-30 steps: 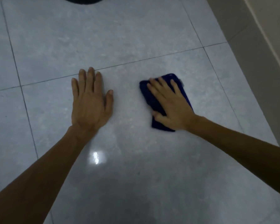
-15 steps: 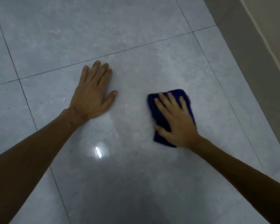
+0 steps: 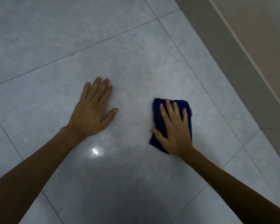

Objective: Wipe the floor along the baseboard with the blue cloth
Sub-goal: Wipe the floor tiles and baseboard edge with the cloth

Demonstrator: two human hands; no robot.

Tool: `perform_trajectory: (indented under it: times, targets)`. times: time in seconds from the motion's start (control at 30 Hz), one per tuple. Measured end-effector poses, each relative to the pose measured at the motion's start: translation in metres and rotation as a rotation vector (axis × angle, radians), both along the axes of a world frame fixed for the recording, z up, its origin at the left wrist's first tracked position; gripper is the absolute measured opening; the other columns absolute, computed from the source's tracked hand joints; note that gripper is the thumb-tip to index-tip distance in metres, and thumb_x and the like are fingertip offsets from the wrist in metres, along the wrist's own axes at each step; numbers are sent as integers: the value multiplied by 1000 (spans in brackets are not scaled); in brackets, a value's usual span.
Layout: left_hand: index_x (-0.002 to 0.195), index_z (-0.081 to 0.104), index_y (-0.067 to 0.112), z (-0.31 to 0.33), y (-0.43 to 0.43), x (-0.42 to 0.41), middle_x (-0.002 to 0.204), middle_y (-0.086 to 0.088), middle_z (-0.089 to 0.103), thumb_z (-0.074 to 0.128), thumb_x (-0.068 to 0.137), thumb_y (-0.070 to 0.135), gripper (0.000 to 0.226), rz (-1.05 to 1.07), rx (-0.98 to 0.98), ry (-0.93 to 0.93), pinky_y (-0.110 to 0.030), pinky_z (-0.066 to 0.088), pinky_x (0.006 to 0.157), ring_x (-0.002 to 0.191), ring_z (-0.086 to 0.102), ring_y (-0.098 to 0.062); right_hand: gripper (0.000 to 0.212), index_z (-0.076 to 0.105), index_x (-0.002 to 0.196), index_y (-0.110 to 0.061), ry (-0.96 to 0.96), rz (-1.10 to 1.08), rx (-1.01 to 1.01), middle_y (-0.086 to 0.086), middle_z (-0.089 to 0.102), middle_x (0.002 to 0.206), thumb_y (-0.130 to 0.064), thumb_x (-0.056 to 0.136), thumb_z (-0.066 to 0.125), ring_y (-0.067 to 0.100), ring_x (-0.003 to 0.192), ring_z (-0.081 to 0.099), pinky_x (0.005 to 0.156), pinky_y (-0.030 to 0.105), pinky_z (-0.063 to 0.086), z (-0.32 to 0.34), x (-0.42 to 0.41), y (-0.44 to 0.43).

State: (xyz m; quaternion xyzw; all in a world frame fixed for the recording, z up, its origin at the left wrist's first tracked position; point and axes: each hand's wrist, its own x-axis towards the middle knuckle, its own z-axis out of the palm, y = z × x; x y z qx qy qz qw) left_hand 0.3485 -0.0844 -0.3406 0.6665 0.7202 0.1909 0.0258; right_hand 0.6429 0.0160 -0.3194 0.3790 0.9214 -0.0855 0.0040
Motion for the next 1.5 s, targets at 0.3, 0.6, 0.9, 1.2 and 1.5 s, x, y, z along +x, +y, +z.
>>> perform_trajectory:
  times: [0.3,0.6,0.9,1.2,1.5]
  targets:
    - [155,30,-5,0,23,28,164,-24,25,38,107,42,67,58,8,-76,-62,11,125,154,17,-42,81,20,161,-14,34,-290,38,10,18,169,-62,97,29,34,155,15,122,62,8,-6,-115,106]
    - [155,28,-5,-8,50,43,165,-23,22,34,106,48,73,65,-65,-17,-59,10,126,156,13,-42,80,15,162,-14,-72,-481,2,12,12,170,-61,98,26,33,157,8,123,64,5,-3,34,65]
    - [156,31,-1,0,51,43,166,-20,23,38,105,45,69,72,-116,1,-57,11,126,157,12,-38,81,22,161,-12,1,-199,1,12,21,168,-56,95,39,35,155,14,122,61,11,-3,-39,97]
    - [155,33,0,5,54,48,165,-22,24,41,103,45,69,110,-163,10,-55,11,127,156,12,-39,87,15,160,-4,-28,-931,-56,17,17,168,-51,89,31,38,154,14,123,61,10,13,58,138]
    - [155,33,0,3,52,45,165,-20,26,39,104,44,68,111,-150,28,-56,15,126,156,15,-39,81,18,161,-7,70,-305,-91,16,17,168,-49,95,42,34,156,11,126,56,8,-1,17,66]
